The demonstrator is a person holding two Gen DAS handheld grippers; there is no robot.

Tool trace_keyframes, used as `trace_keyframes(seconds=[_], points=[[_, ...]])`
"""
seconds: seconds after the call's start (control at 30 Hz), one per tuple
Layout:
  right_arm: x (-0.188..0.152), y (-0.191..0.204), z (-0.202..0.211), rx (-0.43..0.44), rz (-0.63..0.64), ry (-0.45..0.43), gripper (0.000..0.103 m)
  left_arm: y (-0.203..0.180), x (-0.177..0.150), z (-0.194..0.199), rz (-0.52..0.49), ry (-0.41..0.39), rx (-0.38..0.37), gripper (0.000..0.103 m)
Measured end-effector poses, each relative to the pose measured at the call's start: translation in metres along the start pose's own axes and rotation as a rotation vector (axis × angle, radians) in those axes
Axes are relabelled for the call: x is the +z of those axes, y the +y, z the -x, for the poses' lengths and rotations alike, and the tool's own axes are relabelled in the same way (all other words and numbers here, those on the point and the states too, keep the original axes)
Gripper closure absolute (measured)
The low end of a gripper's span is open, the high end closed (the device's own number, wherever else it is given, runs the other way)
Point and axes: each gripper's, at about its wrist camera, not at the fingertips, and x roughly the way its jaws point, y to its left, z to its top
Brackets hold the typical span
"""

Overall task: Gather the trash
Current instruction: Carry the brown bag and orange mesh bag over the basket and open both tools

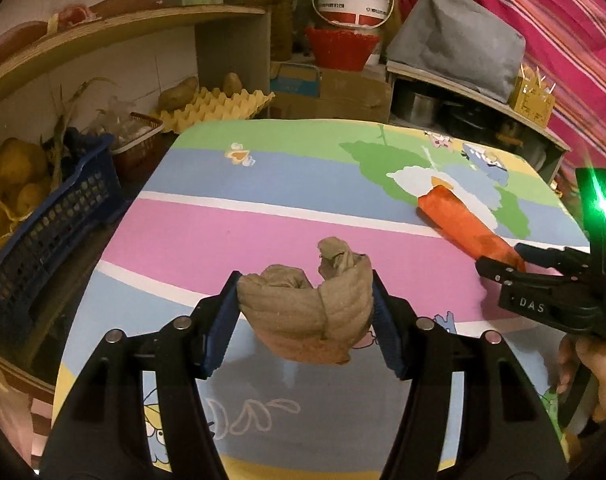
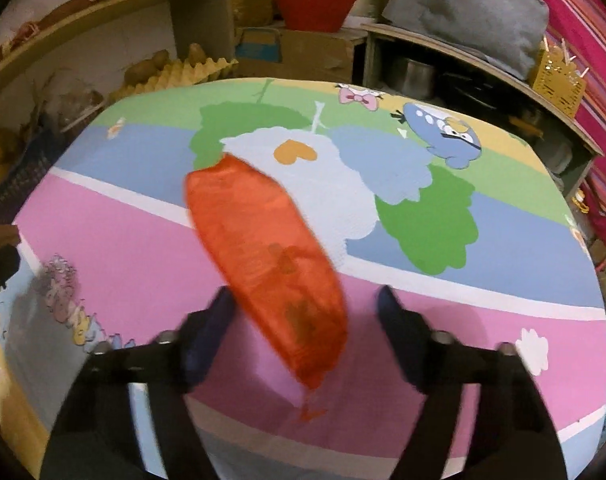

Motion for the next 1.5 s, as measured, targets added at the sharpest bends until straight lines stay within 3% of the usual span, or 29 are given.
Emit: trace_keyframes(seconds=[0.37, 0.73, 1.03, 1.5], points=[[-0.003, -0.016, 0.012, 0.019, -0.002, -0.033, 0.084, -0.013, 0.001, -0.004, -0.015, 0.011, 0.006, 0.043], [-0.011, -0.086, 0.062, -0.007, -0.076, -0.104, 0.085, -0.080, 0.018, 0.013, -0.076, -0.058, -0.043, 0.043], [-0.038, -0.202, 0.123, -0.140, -0.212, -0.179, 0.085, -0.173, 0.019, 0.017, -0.129, -0.084, -0.138, 0.043], [-0.114, -0.370, 0.201, -0.320, -0.445, -0.235, 0.085, -0.369, 0.014, 0.041, -0.264, -0.129, -0.365, 0.043]])
